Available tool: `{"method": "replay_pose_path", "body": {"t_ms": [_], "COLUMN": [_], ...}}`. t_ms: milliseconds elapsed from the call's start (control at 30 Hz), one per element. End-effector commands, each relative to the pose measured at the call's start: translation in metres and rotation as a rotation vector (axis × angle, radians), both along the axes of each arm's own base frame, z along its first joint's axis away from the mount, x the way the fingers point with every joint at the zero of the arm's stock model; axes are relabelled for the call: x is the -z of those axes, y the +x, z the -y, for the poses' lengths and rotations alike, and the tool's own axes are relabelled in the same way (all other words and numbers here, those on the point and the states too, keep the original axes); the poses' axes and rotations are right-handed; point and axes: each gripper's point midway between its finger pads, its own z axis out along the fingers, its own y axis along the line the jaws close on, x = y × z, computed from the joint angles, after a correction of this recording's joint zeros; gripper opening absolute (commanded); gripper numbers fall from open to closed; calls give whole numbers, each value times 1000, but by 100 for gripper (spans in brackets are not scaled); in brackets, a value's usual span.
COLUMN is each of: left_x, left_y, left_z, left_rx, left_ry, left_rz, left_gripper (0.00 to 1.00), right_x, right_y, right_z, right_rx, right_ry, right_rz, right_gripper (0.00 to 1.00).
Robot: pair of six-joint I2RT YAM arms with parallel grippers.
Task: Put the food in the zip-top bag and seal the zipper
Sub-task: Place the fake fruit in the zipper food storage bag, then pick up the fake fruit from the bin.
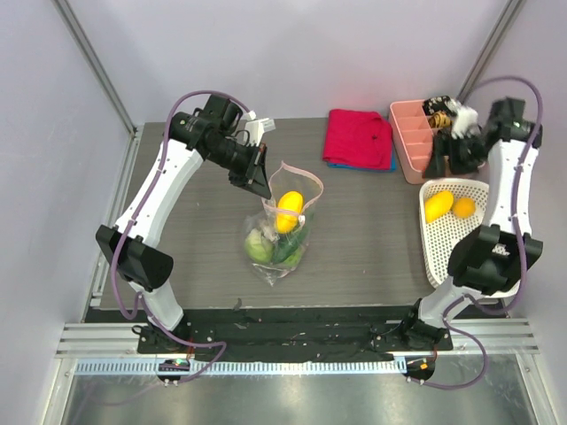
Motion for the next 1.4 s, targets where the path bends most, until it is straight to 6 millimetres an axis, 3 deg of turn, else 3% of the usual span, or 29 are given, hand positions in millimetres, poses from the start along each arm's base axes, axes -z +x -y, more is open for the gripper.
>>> {"method": "replay_pose_path", "body": {"t_ms": [0, 67, 100, 200, 233, 333, 433, 600, 633, 667, 733, 767, 800, 1000, 1100, 1133, 1233, 1267, 1333, 1367], "left_x": [-16, -15, -17, -19, -19, -19, -18, -17, -18, -18, -18, -19, -18, -18, -20, -20, -20, -20, -21, -21], "left_y": [-16, -16, -17, -17, -17, -17, -17, -16, -16, -17, -17, -19, -18, -17, -17, -17, -17, -17, -18, -18], "left_z": [-11, -13, -14, -14, -14, -13, -13, -12, -12, -12, -13, -13, -13, -13, -12, -12, -12, -12, -13, -13], "left_rx": [13, 15, 16, 15, 15, 16, 17, 17, 17, 18, 19, 23, 22, 23, 22, 21, 21, 21, 22, 22], "left_ry": [-3, 3, 0, -5, -6, -9, -13, -13, -14, -15, -15, -18, -15, -17, -22, -23, -22, -21, -21, -20], "left_rz": [10, 14, 18, 24, 27, 25, 22, 20, 22, 24, 27, 30, 29, 32, 38, 38, 36, 37, 40, 40], "left_gripper": [0, 0, 0, 0, 0, 0, 0, 0, 0, 0, 0, 0, 0, 0, 0, 0, 0, 0, 0, 0], "right_x": [-97, -127, -134, -153, -156, -145, -125, -93, -86, -86, -82, -84, -85, -129, -146, -144, -129, -124, -102, -93], "right_y": [-30, -28, -34, -37, -41, -53, -59, -62, -65, -76, -86, -89, -92, -84, -59, -36, -10, 6, 20, 27], "right_z": [-143, -180, -208, -257, -285, -329, -354, -379, -381, -389, -389, -387, -386, -362, -329, -296, -247, -209, -167, -130], "right_rx": [-256, -348, -417, -503, -547, -643, -695, -769, -780, -818, -867, -866, -871, -801, -677, -569, -439, -354, -242, -166], "right_ry": [298, 358, 382, 433, 463, 459, 423, 349, 335, 331, 295, 273, 267, 220, 293, 294, 320, 294, 241, 197], "right_rz": [104, 203, 218, 296, 310, 301, 258, 208, 187, 183, 190, 208, 211, 357, 353, 341, 263, 269, 226, 222], "right_gripper": [44, 45, 45, 45, 45, 45, 46, 49, 52, 66, 80, 93, 99, 100, 100, 100, 98, 97, 96, 94]}}
